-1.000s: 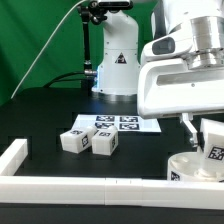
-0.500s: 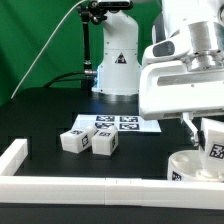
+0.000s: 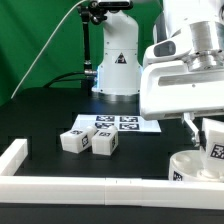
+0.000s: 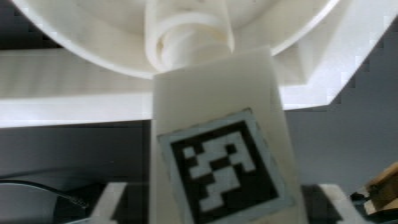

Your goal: Assemble stool

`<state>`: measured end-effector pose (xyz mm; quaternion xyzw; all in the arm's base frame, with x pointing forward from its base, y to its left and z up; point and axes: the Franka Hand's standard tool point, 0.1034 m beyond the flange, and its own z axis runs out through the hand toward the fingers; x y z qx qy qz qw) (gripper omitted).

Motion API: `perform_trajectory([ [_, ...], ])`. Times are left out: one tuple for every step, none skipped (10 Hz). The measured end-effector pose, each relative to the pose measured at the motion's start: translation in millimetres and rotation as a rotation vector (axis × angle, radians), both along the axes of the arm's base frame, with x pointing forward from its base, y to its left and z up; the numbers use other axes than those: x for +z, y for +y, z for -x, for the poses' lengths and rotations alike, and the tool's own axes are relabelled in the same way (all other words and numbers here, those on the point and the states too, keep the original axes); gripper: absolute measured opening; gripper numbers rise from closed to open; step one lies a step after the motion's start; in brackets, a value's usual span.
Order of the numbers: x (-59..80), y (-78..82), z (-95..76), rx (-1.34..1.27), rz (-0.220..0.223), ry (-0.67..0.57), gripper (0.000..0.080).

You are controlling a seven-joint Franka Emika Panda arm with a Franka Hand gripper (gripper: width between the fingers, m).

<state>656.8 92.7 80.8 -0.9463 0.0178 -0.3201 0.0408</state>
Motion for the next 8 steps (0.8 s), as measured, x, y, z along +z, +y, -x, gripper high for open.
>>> perform_trajectory([
  [0.0,-7.8,-0.3,-0.008,0.001,-0.006,0.0325],
  [-0.7,-10.5,2.8,-0.022,-0.008,-0.014,0.0325],
  [-1.1,-9.1,4.3,-0.023,-0.011,-0.014,0.0325],
  [-1.2,-7.9,4.6,-0.025,-0.014,-0.013,0.0325],
  [-1.2,-8.1,4.3,-0.025,-0.014,-0.012,0.0325],
  [-1.4,-8.5,4.2,-0.025,-0.015,-0.011,0.0325],
  [-1.4,-9.1,3.5,-0.026,-0.017,-0.005,0.0325],
  [-1.1,-8.7,2.5,-0.023,-0.017,0.004,0.0325],
])
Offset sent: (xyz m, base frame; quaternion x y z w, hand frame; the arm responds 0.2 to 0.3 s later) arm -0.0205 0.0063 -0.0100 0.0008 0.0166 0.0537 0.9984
